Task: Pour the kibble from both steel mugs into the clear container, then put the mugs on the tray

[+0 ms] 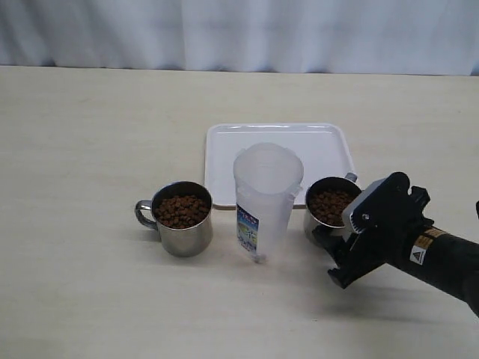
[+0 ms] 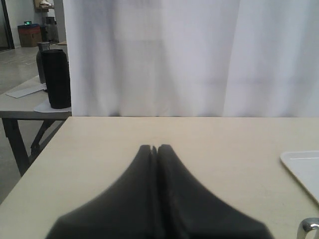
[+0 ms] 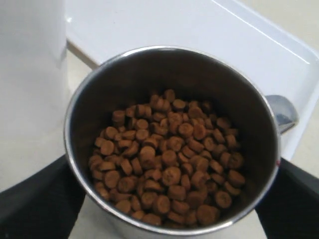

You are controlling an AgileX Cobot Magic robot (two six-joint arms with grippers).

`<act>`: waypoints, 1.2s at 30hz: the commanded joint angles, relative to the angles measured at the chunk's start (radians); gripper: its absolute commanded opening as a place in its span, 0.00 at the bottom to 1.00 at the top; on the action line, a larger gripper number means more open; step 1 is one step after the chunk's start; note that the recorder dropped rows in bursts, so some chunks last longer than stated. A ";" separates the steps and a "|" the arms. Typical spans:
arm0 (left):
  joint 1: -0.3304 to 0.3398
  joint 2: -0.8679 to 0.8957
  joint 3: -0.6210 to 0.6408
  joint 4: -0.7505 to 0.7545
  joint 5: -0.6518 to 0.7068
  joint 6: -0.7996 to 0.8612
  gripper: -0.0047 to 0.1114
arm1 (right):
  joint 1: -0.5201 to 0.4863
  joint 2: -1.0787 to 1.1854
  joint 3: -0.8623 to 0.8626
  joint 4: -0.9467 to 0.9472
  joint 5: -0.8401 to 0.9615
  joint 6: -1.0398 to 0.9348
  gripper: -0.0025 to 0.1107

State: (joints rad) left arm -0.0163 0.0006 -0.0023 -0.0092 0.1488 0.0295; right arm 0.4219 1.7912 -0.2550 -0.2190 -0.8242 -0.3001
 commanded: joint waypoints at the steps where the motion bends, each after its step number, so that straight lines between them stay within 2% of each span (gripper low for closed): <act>1: -0.008 -0.001 0.002 -0.003 -0.006 -0.002 0.04 | -0.048 0.026 -0.001 0.023 0.072 -0.014 0.06; 5: -0.008 -0.001 0.002 -0.003 -0.006 -0.002 0.04 | -0.053 0.005 -0.001 0.045 0.132 0.001 0.06; 10: -0.008 -0.001 0.002 -0.003 -0.006 -0.002 0.04 | -0.053 -0.012 -0.001 0.260 0.149 -0.072 0.06; 14: -0.008 -0.001 0.002 -0.003 -0.006 -0.002 0.04 | -0.053 -0.012 -0.001 0.404 0.121 -0.150 0.06; 18: -0.008 -0.001 0.002 -0.003 -0.006 -0.002 0.04 | -0.104 -0.012 -0.001 0.422 0.060 -0.161 0.06; 21: -0.008 -0.001 0.002 -0.003 -0.006 -0.002 0.04 | -0.171 -0.012 -0.001 0.366 0.031 -0.111 0.06; 27: -0.008 -0.001 0.002 -0.003 -0.006 -0.002 0.04 | -0.307 0.008 -0.004 0.146 -0.095 0.045 0.06; 29: -0.008 -0.001 0.002 -0.003 -0.006 -0.002 0.04 | -0.342 0.033 -0.032 0.063 -0.085 0.091 0.06; 32: -0.008 -0.001 0.002 -0.003 -0.006 -0.002 0.04 | -0.365 0.081 -0.093 -0.053 -0.063 0.147 0.06; 36: -0.008 -0.001 0.002 -0.003 -0.006 -0.002 0.04 | -0.367 0.139 -0.161 -0.061 -0.063 0.152 0.06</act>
State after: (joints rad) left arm -0.0163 0.0006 -0.0023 -0.0092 0.1488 0.0295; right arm 0.0635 1.8971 -0.3777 -0.2497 -0.8734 -0.1571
